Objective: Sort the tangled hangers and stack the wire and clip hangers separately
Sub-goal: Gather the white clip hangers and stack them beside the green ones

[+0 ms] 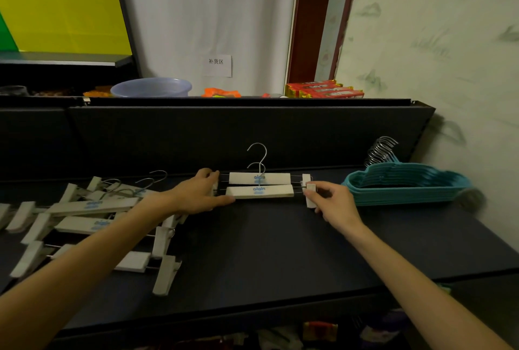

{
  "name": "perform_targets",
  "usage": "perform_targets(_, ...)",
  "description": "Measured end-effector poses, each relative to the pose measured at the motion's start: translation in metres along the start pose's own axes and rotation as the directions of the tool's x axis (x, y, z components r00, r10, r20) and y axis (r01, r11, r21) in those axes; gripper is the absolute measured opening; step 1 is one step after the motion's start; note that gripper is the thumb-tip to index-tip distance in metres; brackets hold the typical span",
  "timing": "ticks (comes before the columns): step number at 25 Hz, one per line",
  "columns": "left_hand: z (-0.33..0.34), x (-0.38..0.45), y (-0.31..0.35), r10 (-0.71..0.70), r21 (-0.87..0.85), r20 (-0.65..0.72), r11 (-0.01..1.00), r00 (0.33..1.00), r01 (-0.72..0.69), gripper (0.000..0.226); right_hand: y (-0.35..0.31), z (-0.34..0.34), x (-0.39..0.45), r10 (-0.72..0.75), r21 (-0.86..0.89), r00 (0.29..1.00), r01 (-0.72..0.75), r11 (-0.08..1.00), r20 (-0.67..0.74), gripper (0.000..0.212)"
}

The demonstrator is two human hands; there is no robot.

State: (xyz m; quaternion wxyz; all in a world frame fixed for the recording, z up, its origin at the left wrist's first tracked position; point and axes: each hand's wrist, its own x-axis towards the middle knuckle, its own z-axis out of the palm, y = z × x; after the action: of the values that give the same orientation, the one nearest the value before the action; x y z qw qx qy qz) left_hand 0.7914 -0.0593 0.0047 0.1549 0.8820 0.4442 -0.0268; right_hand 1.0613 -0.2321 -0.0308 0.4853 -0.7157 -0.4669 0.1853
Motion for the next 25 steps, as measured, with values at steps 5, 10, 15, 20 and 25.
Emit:
perform_targets(5,0.001,0.004,-0.009,-0.014,-0.031,-0.054,0.999,0.998,0.012,0.086,-0.004,0.003,0.007,0.049,0.031,0.999,-0.049,0.998,-0.013,0.028)
perform_targets(10,0.001,0.006,-0.015,-0.007,0.054,-0.197,0.998,0.980,0.018,0.054,0.001,-0.007,-0.001,0.083,0.062,0.995,-0.080,0.995,-0.047,0.027)
perform_targets(15,-0.002,0.017,-0.030,-0.027,0.099,-0.245,0.994,0.969,0.053,0.032,0.001,-0.008,-0.022,0.064,0.123,0.992,-0.050,0.991,-0.111,0.020)
perform_targets(20,-0.002,0.026,-0.032,-0.116,-0.153,-0.250,0.985,0.961,0.079,0.026,0.007,-0.017,-0.046,-0.030,0.147,0.996,0.043,0.988,-0.089,0.020)
perform_targets(25,0.001,0.026,-0.025,-0.158,-0.340,-0.246,0.938,0.956,0.067,0.030,0.002,-0.009,-0.031,0.012,0.055,1.000,-0.012,0.998,0.001,0.023)
